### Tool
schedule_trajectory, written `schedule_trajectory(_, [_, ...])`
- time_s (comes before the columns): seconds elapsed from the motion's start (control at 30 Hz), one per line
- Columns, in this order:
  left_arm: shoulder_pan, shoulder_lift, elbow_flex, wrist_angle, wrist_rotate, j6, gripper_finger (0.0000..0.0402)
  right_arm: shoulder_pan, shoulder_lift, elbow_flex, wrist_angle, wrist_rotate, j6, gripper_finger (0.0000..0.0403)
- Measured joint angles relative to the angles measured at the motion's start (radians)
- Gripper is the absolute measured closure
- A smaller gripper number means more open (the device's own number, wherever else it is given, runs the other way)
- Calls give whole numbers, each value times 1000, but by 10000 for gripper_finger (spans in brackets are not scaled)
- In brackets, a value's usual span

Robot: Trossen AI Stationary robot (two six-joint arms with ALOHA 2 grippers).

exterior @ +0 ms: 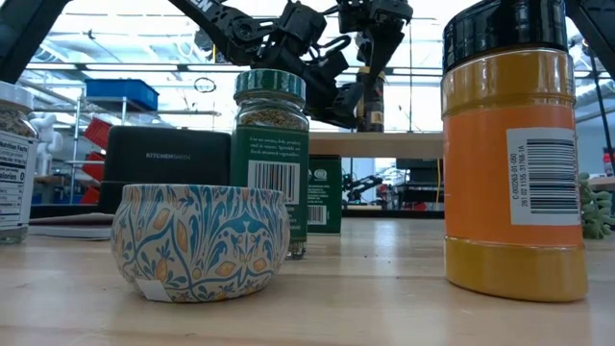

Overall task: Shelf spices
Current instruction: Put the yellow cap into the seasoning bottle

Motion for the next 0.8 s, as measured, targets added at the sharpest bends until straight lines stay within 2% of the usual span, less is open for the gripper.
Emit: schedule_trajectory(0.8, [0, 0, 0, 0, 5, -4, 304, 10, -1, 1, 5, -3, -4, 179])
